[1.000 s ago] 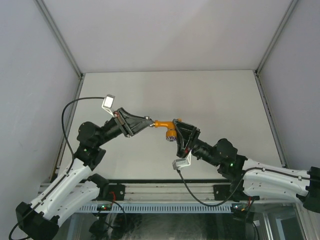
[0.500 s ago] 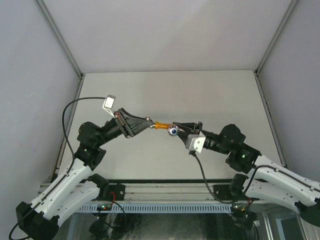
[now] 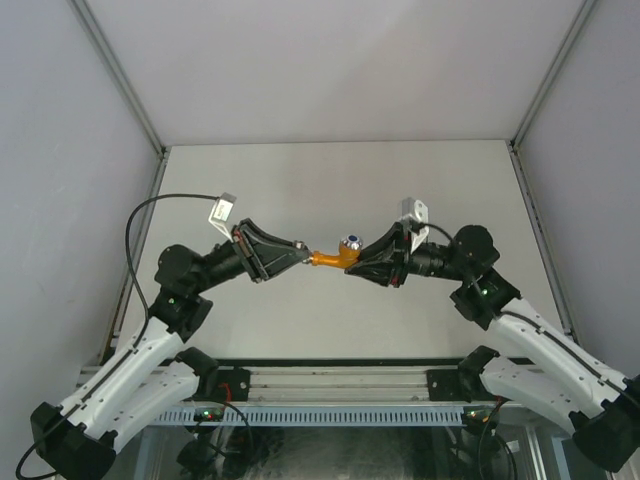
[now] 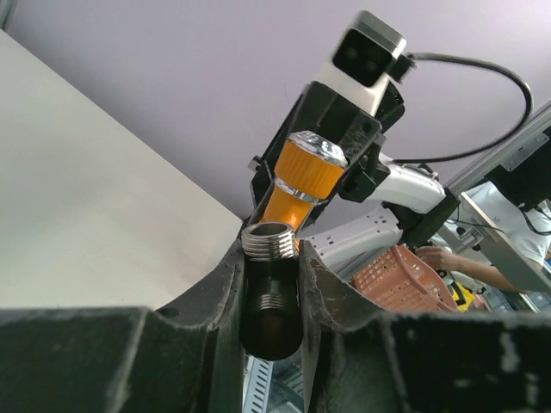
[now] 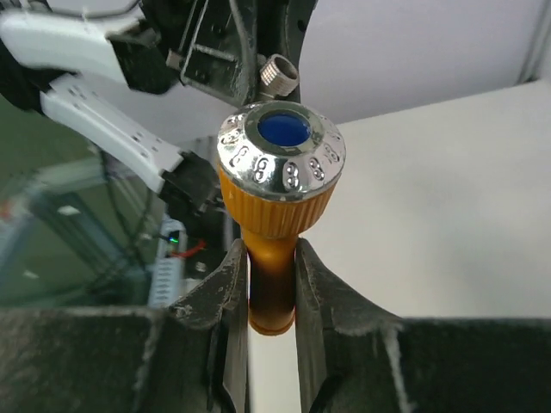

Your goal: Install the water faucets

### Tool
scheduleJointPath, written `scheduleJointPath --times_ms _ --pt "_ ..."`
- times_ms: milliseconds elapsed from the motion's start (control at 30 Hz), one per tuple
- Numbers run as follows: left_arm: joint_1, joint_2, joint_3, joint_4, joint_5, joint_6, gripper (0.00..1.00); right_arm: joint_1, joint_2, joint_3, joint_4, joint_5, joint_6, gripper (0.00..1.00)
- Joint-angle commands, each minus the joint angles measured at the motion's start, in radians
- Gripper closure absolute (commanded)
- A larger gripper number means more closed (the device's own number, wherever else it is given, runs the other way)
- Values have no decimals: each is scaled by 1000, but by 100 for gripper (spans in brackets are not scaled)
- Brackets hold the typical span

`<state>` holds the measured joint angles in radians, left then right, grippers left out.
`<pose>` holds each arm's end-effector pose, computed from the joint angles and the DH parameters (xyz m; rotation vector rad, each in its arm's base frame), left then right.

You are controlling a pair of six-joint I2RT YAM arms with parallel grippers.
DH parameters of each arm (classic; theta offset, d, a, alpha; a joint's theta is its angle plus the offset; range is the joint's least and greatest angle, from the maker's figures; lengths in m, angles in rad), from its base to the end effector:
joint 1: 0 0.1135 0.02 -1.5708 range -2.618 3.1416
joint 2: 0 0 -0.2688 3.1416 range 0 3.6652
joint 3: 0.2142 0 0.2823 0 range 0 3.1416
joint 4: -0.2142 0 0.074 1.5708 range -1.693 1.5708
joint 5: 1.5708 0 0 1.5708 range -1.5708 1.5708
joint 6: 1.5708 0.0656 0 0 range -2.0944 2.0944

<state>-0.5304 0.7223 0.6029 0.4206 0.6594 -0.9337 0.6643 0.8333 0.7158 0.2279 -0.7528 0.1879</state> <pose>0.1690 -0.1457 0.3553 0.3555 1.4961 -1.6206 0.1624 0.1841 0.3531 -0.9849 1.2850 1.2169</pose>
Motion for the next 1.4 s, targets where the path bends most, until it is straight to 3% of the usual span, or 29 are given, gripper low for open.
scheduleJointPath --times_ms 0,100,233,367,500,600,800,967,1067,1200,1367 --pt "11 12 -3 28 -50 116 99 -106 40 78 277 -91 570 100" --pt "9 9 -6 50 -40 116 100 -165 120 78 368 -151 820 100" --pt "10 5 -6 58 -42 113 100 -193 202 78 449 -220 1013 95" --pt "9 0 -9 60 -50 105 100 -215 240 80 448 -243 1067 75" --pt "10 -17 -19 81 -77 84 100 -246 221 79 341 -192 973 48" --pt "9 -27 -23 92 -100 63 100 -251 158 80 212 -110 809 36" --pt "10 -31 -25 113 -117 17 100 -249 -22 65 -23 227 267 25" --pt "9 -30 -25 121 -122 -10 100 -211 -151 -5 22 186 -200 21" --pt "10 -27 -25 133 -124 -24 100 -111 -208 -24 -74 150 -581 15" --pt "10 -24 -25 135 -129 -32 100 77 -235 -36 -227 244 -1014 10" --pt "10 -22 -25 136 -126 -41 100 218 -172 -44 -189 439 -1143 10"
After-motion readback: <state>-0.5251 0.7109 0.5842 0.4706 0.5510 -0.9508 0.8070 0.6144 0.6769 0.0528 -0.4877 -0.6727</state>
